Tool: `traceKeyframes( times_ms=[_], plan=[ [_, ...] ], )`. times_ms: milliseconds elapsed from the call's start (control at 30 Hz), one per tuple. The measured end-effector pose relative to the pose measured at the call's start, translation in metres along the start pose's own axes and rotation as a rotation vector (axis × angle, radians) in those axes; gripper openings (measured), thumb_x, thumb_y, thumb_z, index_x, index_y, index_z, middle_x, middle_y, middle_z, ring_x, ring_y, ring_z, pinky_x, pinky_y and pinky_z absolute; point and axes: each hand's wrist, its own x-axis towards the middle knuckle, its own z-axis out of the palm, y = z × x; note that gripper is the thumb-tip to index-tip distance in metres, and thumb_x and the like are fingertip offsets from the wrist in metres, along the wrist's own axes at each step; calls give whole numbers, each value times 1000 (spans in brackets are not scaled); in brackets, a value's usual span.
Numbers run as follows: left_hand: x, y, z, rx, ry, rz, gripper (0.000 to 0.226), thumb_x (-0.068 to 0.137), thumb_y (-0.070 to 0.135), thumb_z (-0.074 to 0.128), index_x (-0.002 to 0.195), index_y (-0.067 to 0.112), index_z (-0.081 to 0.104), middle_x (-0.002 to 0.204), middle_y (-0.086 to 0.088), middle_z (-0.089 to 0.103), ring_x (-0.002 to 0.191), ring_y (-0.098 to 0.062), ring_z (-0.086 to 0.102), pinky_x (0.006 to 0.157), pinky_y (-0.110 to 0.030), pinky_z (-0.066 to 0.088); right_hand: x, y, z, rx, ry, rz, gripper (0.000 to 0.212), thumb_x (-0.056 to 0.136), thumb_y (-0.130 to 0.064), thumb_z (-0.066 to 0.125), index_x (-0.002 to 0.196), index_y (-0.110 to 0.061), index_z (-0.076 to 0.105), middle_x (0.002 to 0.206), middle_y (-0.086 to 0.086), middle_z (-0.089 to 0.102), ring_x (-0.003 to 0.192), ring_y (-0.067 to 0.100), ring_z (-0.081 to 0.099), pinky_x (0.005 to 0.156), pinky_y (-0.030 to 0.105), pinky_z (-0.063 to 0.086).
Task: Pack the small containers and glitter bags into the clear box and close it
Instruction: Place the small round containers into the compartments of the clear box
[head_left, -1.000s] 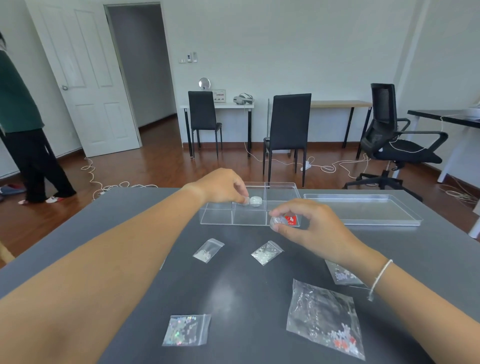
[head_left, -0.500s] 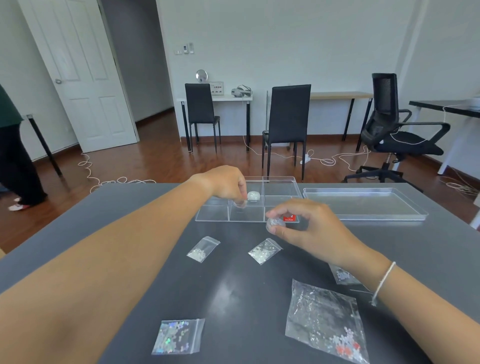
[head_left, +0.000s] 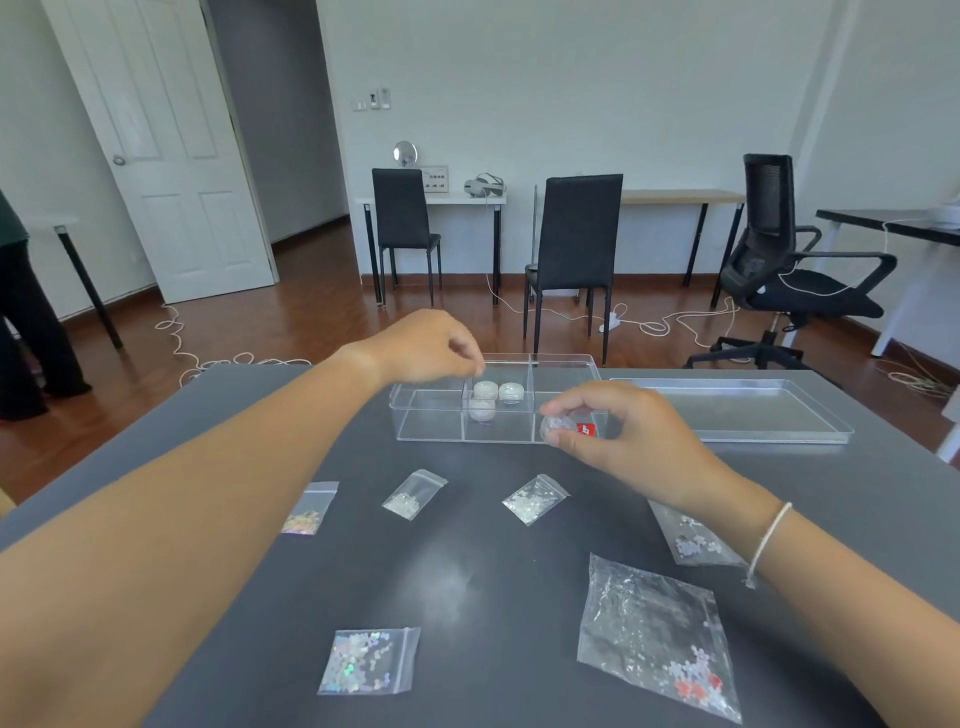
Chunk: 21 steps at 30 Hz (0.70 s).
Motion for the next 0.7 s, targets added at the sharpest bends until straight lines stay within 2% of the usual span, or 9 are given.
traceKeyframes(
  times_ms=[100,200,300,367,533,700],
  plan=[
    [-20,-13,-12,-57,85,12,15,79,30,66,70,43,66,83,27,62,72,21,53,68,-7,34,13,-2,-2,13,8,11,18,77,-25,71,79,-41,63,89,-23,62,91,-7,54,77,-3,34],
    [-42,-29,-14,-155,163,-26,13,78,31,68,73,43,67,89,24,65,72,11,56,70,-11,38,32,-3,0,47,12,52,8,78,-22,70,84,-27,69,92,-15,65,90,0,56,80,2,36],
    [-60,-43,-6,-239,212,-76,9,76,33,70,79,41,68,97,22,66,80,0,56,76,-13,38,52,-4,5,46,-3,75,6,78,-21,70,83,-24,69,89,-14,65,83,-10,55,69,-6,35],
    [-69,-49,0,-280,218,-90,9,75,33,71,80,41,68,100,24,64,83,-3,54,77,-13,38,64,-5,8,-4,-37,74,6,79,-22,70,85,-23,68,90,-12,65,81,-12,53,66,-7,35],
    [-79,-57,10,-357,247,-103,13,75,29,72,82,40,70,105,25,61,86,5,55,77,-9,36,86,-2,15,-141,-151,168,8,76,-21,71,83,-20,67,93,-3,65,89,12,58,82,26,45],
    [-79,-61,15,-370,292,-105,14,78,24,70,89,31,72,112,17,61,92,13,53,79,0,34,96,0,20,-239,-256,243,10,75,-19,72,82,-12,68,78,-8,60,81,14,57,67,24,44]
  ],
)
